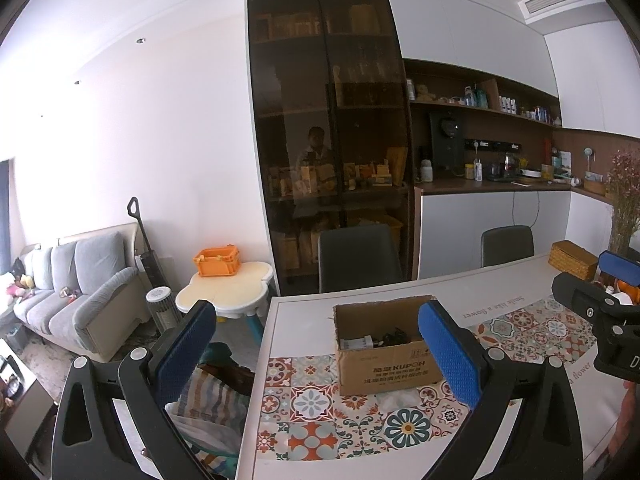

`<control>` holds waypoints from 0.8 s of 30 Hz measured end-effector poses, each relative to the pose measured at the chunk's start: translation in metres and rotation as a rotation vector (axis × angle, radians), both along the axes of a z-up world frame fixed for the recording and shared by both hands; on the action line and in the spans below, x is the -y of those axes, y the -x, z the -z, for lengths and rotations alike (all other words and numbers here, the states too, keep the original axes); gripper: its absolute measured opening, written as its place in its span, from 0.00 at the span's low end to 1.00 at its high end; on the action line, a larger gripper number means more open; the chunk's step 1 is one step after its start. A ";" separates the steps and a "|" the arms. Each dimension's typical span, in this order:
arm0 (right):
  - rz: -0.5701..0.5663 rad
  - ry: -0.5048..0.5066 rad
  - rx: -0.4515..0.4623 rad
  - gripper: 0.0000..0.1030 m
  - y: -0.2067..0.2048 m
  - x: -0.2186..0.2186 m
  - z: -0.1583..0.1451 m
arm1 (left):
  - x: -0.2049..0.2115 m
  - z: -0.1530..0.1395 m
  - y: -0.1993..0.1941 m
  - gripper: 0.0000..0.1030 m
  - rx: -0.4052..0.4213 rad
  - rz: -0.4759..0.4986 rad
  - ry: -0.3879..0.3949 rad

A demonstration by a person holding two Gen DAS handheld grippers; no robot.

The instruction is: Organize rigid objects

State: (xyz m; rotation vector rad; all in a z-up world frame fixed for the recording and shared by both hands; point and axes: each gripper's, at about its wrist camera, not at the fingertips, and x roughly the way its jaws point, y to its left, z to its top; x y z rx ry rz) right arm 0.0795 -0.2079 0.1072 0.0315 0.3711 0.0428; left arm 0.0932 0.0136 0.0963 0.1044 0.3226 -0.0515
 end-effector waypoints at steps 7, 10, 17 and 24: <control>0.002 0.001 -0.001 0.94 0.001 0.000 0.000 | -0.003 0.000 -0.003 1.00 0.002 -0.005 -0.002; 0.001 0.001 -0.001 0.94 0.001 0.000 0.000 | -0.004 0.000 -0.004 1.00 0.002 -0.007 -0.002; 0.000 0.001 -0.002 0.94 0.001 0.000 0.000 | -0.005 0.000 -0.005 1.00 0.006 -0.011 -0.003; 0.001 0.001 -0.002 0.94 0.001 0.000 -0.001 | -0.004 0.001 -0.006 1.00 0.007 -0.012 -0.004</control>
